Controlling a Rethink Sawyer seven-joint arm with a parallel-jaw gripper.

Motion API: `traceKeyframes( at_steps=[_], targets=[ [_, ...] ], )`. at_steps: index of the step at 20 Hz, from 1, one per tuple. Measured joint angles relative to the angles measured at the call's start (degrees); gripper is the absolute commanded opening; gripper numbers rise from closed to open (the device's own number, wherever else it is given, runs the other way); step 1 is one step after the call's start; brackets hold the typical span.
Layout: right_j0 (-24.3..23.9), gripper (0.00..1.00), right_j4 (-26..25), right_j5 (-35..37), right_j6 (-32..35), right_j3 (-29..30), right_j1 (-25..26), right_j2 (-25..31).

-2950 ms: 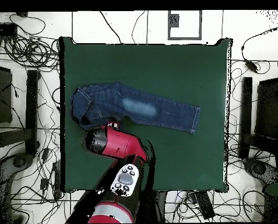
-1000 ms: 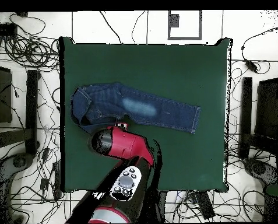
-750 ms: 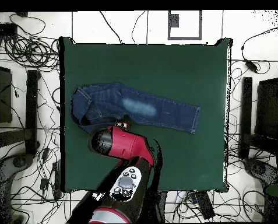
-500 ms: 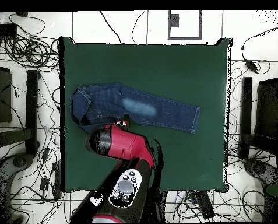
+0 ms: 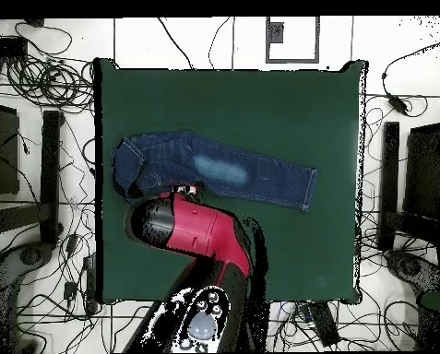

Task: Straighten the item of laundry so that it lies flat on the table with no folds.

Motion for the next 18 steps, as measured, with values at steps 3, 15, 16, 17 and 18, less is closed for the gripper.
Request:
traceKeyframes(
  at_steps=[3, 15, 16, 17, 18],
  targets=[
    [-0.26, 0.0, -0.76, 1.88, 0.0, -1.25, -1.09, -0.17],
    [-2.21, 0.0, -3.52, 2.27, 0.0, -6.08, -0.31, -0.53],
    [-2.33, 0.0, -3.71, 2.31, 0.0, -6.41, -0.31, -0.56],
    [-2.49, 0.0, -3.92, 2.55, 0.0, -7.01, -0.3, -0.61],
    [-2.65, 0.0, -4.14, 2.78, 0.0, -7.61, -0.3, -0.67]
  ],
)
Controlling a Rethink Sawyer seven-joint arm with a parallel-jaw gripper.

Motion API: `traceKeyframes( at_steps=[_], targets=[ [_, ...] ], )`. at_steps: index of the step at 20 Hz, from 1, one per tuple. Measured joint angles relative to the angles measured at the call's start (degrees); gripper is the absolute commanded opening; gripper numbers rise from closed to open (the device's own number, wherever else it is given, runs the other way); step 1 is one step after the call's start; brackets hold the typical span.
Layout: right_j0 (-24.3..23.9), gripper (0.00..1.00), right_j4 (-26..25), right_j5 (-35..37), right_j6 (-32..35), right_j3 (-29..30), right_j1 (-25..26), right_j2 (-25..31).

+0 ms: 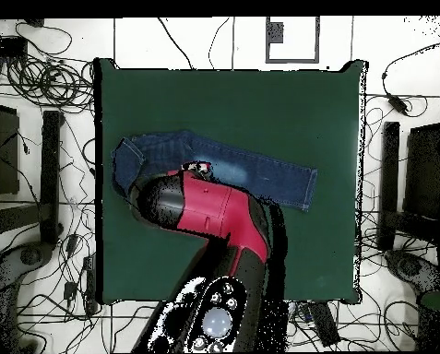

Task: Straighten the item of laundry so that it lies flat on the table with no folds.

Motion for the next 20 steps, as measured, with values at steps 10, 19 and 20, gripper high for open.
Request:
traceKeyframes(
  at_steps=[10, 19, 20],
  targets=[
    [0.63, 0.0, -0.12, 4.04, 0.0, -5.33, 0.67, -0.37],
    [2.64, 0.0, 0.18, 4.91, 0.0, -9.6, 3.89, -0.44],
    [2.8, 0.0, 0.26, 4.91, 0.0, -9.81, 4.17, -0.44]
  ],
)
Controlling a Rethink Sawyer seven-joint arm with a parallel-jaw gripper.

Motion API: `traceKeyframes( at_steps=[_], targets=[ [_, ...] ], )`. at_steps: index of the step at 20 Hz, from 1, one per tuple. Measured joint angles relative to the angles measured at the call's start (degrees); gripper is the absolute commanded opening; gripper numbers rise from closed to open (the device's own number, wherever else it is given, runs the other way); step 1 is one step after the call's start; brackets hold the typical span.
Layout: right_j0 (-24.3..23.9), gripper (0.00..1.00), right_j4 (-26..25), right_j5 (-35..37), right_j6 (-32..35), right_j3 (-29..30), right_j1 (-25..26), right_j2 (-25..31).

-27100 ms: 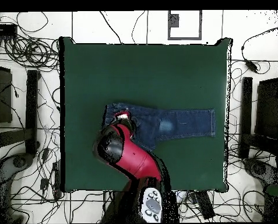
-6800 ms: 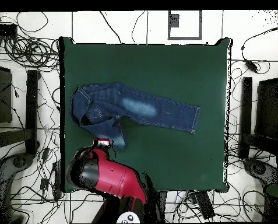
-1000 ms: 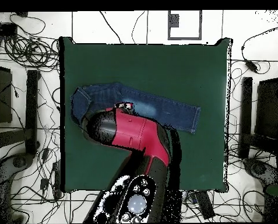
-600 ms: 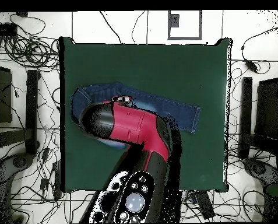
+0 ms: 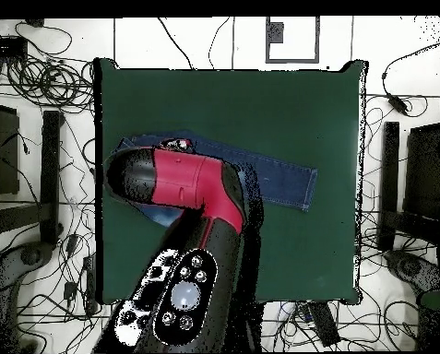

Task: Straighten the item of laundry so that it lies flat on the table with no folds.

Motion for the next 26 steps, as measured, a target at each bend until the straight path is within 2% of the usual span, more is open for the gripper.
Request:
traceKeyframes(
  at_steps=[22, 23, 26],
  targets=[
    [2.6, 0.0, 3.04, -0.01, 0.0, -1.95, 6.24, -0.18],
    [2.89, 1.0, 2.99, -0.01, 0.0, -1.95, 6.33, -0.2],
    [2.93, 1.0, 2.97, -0.01, 0.0, -1.95, 6.34, -0.25]
  ],
)
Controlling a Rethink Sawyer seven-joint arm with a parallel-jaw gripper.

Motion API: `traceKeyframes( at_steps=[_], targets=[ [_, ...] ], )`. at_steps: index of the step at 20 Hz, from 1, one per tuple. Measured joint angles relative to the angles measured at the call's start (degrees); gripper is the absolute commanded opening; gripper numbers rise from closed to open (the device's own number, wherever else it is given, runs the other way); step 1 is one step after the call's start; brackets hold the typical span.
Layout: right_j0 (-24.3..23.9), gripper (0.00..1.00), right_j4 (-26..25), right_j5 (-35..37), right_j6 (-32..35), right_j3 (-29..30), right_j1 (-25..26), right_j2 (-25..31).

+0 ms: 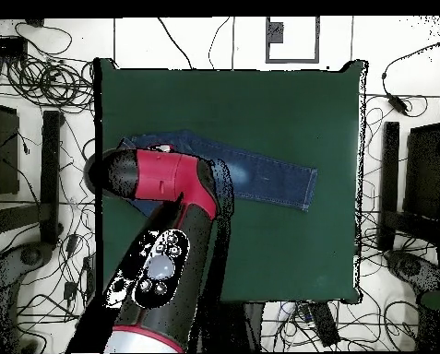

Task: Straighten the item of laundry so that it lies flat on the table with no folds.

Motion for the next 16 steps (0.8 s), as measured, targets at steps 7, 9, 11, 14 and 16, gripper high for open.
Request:
traceKeyframes(
  at_steps=[7, 9, 11, 14, 16],
  targets=[
    [0.07, 1.0, -0.18, 0.0, 0.0, 0.0, -0.01, -0.36],
    [0.08, 1.0, -0.25, 0.0, 0.0, 0.0, 0.0, -0.47],
    [0.08, 1.0, -0.26, 0.01, 0.0, 0.0, -0.01, -0.52],
    [0.08, 1.0, -0.35, 0.0, 0.0, 0.0, 0.0, -1.01],
    [0.07, 1.0, -0.36, 0.0, 0.0, 0.0, 0.01, -1.62]
  ],
)
